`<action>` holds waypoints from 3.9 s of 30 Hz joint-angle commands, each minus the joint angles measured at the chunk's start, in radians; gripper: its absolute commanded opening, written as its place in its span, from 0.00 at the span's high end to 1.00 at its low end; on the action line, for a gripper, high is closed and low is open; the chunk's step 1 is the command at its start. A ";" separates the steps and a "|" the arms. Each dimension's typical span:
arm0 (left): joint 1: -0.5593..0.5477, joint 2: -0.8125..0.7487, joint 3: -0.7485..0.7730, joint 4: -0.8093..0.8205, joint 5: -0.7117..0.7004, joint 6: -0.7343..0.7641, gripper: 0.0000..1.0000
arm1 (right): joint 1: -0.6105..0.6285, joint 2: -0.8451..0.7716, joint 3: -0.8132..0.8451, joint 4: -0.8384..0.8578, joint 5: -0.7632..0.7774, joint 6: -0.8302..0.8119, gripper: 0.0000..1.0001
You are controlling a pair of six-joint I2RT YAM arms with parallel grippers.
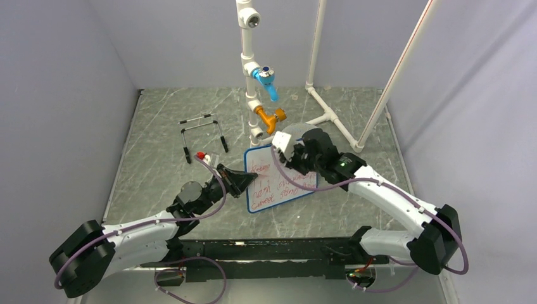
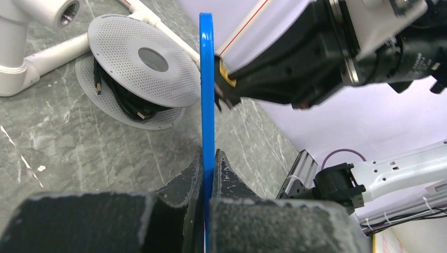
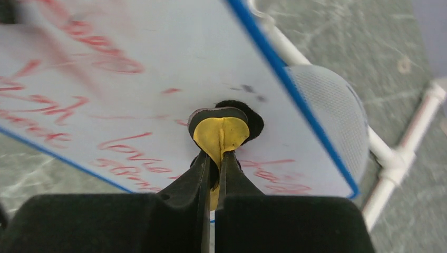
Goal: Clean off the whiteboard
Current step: Erase the whiteboard at the center of the board.
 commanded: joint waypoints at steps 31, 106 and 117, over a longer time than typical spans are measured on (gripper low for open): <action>-0.009 0.054 0.001 0.084 0.121 -0.121 1.00 | -0.006 0.131 0.062 0.034 -0.016 -0.008 1.00; -0.010 0.069 -0.006 0.110 0.148 -0.182 1.00 | -0.155 0.144 0.037 0.061 -0.221 0.072 1.00; -0.008 0.113 -0.009 0.196 0.209 -0.162 1.00 | -0.152 0.136 0.020 -0.005 -0.382 -0.012 1.00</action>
